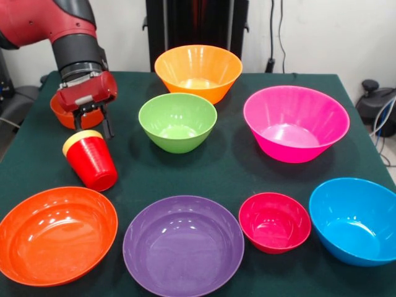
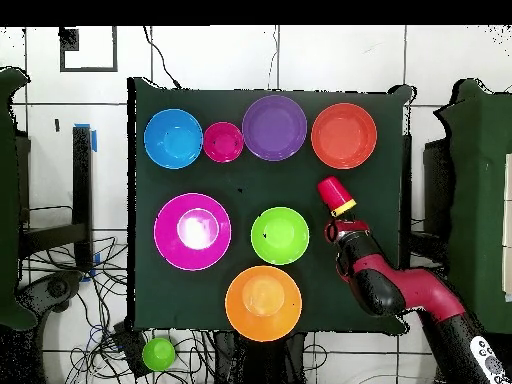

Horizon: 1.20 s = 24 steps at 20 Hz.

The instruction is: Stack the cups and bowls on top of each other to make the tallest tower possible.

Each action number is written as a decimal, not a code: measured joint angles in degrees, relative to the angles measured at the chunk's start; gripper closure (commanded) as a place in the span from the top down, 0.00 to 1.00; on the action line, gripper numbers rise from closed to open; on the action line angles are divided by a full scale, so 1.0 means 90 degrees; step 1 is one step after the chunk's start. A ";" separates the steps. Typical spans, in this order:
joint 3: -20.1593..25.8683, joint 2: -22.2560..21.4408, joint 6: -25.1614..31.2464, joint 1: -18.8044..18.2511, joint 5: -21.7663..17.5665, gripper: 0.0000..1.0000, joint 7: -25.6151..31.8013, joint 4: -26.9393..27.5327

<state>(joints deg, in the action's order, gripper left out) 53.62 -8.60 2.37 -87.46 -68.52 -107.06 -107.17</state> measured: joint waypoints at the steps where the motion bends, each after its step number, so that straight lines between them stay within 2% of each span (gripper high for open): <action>1: -0.0003 0.0008 0.0000 -0.0001 -0.0001 1.00 0.0000 0.0010; 19: 0.0066 0.0834 0.0000 -0.0390 -0.0046 1.00 0.0001 0.0248; 24: 0.0067 0.0918 0.0000 -0.0401 -0.0048 1.00 0.0001 0.0248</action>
<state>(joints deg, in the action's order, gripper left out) 54.22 -0.34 2.37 -91.07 -68.95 -107.05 -104.94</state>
